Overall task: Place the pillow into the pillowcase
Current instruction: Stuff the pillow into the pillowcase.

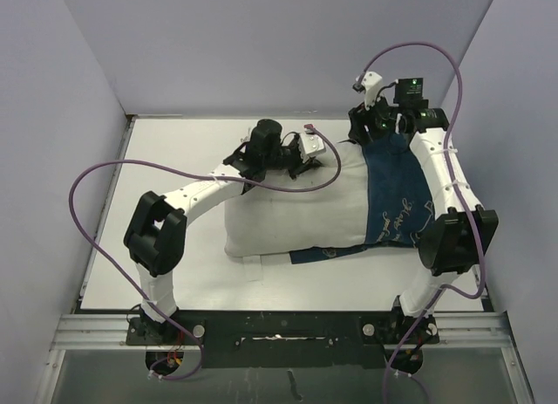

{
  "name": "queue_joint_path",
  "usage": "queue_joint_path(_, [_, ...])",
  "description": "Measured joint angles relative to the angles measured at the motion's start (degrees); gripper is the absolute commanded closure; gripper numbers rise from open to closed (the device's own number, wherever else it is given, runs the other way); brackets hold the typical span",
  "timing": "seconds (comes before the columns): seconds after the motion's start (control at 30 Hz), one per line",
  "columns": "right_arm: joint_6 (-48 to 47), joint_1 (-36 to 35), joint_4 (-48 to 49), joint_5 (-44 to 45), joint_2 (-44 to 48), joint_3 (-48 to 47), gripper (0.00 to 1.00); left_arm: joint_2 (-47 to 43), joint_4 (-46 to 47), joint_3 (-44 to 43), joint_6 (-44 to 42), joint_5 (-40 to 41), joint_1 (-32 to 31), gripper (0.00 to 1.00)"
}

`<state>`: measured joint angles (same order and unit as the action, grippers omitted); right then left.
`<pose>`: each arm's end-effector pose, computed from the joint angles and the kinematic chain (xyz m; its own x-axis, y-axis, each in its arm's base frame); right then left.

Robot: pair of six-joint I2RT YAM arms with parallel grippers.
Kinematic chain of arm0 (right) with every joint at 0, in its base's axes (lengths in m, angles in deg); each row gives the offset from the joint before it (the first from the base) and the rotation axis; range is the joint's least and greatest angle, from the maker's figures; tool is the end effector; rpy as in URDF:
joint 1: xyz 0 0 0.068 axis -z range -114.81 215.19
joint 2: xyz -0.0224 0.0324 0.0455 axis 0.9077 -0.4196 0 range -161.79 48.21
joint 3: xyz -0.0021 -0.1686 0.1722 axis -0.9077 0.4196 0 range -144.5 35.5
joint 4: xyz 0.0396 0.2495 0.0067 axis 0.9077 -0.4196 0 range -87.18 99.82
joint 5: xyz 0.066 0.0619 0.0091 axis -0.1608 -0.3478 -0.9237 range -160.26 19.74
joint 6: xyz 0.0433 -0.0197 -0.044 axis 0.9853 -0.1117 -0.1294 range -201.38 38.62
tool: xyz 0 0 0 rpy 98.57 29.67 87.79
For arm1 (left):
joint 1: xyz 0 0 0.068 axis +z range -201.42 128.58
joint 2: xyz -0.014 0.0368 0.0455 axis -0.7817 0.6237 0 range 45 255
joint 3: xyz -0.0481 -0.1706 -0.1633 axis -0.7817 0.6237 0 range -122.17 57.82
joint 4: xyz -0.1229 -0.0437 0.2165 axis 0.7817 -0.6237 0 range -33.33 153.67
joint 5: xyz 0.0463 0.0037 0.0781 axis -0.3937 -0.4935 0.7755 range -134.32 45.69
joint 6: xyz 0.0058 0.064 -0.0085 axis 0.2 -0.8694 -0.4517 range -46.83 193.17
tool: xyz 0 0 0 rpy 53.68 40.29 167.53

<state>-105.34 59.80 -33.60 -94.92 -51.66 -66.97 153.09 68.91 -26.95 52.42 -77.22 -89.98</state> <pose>0.3794 0.0569 0.3333 -0.4323 -0.4114 -0.8024 -0.6295 0.7748 -0.0581 0.3290 -0.2975 0.2588 0.1016 0.2994 -0.9487 0.9530 0.2443 0.1791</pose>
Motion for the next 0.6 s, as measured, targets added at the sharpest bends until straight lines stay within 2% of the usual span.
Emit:
queue_joint_path(0.17, [3.63, 1.70, 5.09, -5.51, 0.72, -2.86, 0.41, -0.28, -4.00, -3.67, -11.08, 3.23, 0.00, 1.00])
queue_joint_path(0.37, [7.17, 3.78, 12.70, -10.99, 4.35, -3.32, 0.40, -3.52, -4.17, -2.80, -24.70, 10.71, -1.92, 1.00])
queue_joint_path(0.6, [9.27, 4.20, 16.59, -13.66, 7.39, 3.37, 0.41, -8.35, -1.38, 0.70, -36.39, 18.62, -7.28, 1.00])
